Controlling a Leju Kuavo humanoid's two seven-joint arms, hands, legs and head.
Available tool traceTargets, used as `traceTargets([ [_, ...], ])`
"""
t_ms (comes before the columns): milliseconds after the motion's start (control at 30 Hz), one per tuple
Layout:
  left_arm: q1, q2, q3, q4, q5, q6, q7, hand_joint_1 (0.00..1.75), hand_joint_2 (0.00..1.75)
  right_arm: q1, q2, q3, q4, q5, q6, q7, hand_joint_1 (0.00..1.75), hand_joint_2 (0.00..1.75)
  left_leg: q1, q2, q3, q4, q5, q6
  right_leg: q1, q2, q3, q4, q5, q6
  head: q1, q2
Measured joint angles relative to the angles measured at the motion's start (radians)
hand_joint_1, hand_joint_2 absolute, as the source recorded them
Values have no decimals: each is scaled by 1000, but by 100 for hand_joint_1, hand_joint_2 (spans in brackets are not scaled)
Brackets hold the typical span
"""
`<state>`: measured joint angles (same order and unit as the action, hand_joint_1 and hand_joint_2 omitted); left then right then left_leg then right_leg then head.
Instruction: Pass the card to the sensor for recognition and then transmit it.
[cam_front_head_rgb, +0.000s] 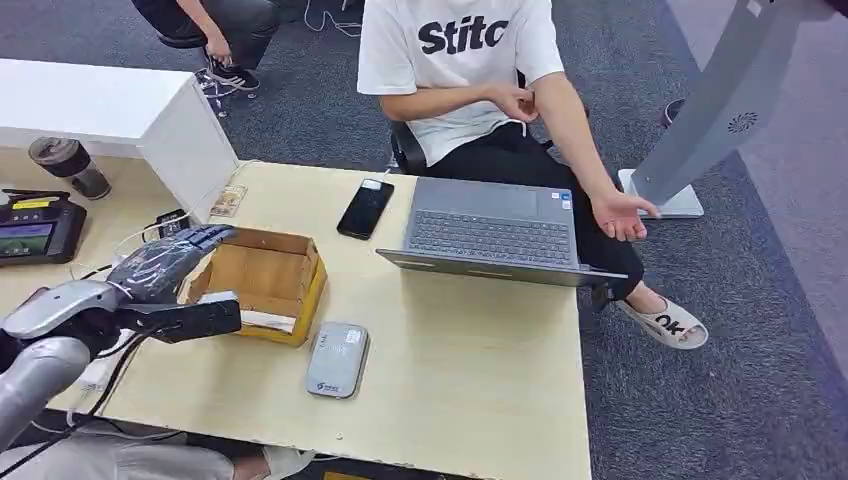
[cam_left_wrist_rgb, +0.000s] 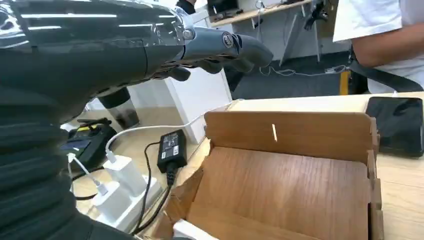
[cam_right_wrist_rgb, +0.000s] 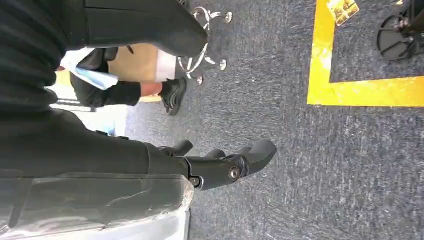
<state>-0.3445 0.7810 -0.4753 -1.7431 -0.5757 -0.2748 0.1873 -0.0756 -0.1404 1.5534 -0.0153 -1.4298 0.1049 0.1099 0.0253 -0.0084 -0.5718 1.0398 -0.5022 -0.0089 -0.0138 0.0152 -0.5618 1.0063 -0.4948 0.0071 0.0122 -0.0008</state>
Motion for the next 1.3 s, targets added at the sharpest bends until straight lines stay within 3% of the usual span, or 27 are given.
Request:
traceTargets([
  [200,53,-118,-25,71,-172,106,-21,0,175,-4,0,0,-6,16,0,-8,0,175,-1,0,0,0,0,0,-1,0,0,0,0,0,0,0],
  [333,78,-196,-39,116,-218,143,-17,0,175,-7,3,0,-9,62,0,-19,0,175,-1,0,0,0,0,0,-1,0,0,0,0,0,0,0],
  [567,146,-283,-42,153,-260,189,-12,0,175,-10,69,0,9,145,-3,-27,0,175,0,0,0,0,0,0,0,0,0,0,0,0,0,0],
  [900,157,-332,-41,186,-268,184,-28,0,175,-12,80,0,11,155,-2,-15,0,175,-1,-1,0,0,0,0,-1,-1,1,0,0,0,0,0],
  [1300,143,-289,-20,185,-321,166,-14,0,175,-11,79,0,11,137,-3,-9,0,175,0,-1,0,0,0,0,0,-1,0,0,0,0,0,0],
])
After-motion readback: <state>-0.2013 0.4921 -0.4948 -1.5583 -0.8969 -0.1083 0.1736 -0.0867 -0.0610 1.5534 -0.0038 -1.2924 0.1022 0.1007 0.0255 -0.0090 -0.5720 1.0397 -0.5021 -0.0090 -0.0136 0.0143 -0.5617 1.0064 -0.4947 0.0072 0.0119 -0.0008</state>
